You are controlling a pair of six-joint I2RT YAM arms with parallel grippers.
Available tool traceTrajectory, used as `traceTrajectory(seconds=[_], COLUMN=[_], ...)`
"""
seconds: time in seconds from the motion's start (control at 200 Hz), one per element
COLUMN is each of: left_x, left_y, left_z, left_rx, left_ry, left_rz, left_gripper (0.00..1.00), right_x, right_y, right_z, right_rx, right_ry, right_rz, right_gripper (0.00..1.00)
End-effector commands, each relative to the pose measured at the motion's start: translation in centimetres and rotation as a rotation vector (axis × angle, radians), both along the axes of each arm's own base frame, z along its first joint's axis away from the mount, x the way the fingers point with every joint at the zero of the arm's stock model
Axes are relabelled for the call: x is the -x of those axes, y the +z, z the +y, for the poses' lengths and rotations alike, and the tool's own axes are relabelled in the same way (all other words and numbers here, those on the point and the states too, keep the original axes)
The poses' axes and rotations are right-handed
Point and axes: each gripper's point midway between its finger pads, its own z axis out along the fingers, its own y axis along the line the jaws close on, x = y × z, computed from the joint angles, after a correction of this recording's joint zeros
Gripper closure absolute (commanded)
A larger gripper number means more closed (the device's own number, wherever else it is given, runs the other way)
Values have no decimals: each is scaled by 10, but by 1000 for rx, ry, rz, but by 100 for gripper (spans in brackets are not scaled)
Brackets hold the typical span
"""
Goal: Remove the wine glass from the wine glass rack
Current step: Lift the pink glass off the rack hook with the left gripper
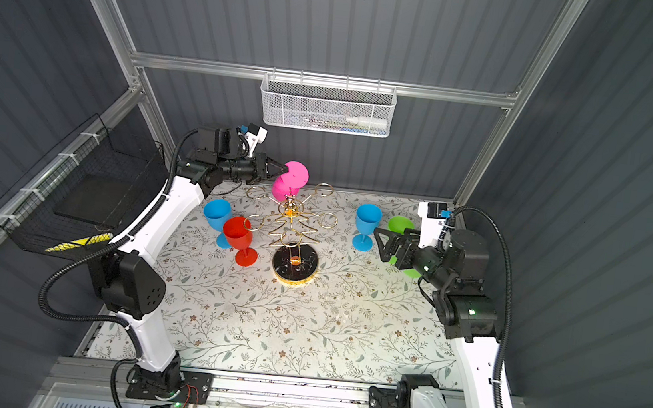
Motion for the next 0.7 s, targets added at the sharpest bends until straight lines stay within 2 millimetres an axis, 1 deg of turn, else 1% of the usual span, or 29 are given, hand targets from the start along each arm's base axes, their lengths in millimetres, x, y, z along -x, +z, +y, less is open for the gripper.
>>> traceTrajectory(seconds=[0.0, 0.2, 0.395, 0.695], left_x=[16, 23, 28, 32], left_y=[16, 16, 19, 19], left_z=[2, 1, -4, -23], left_rx=[22, 26, 36, 57], left_ry=[-26, -36, -55, -101], left_rz=[-17, -15, -23, -17], left_gripper=[100, 100, 100, 100], right_x=[5, 6, 8, 9], right_y=[14, 17, 21, 27], right_z=[-3, -4, -5, -7], right_rx=[-7, -9, -13, -8], right_ry=[-17, -22, -27, -39], right_rz=[-31, -33, -40, -54], right_gripper=[1, 1, 1, 1])
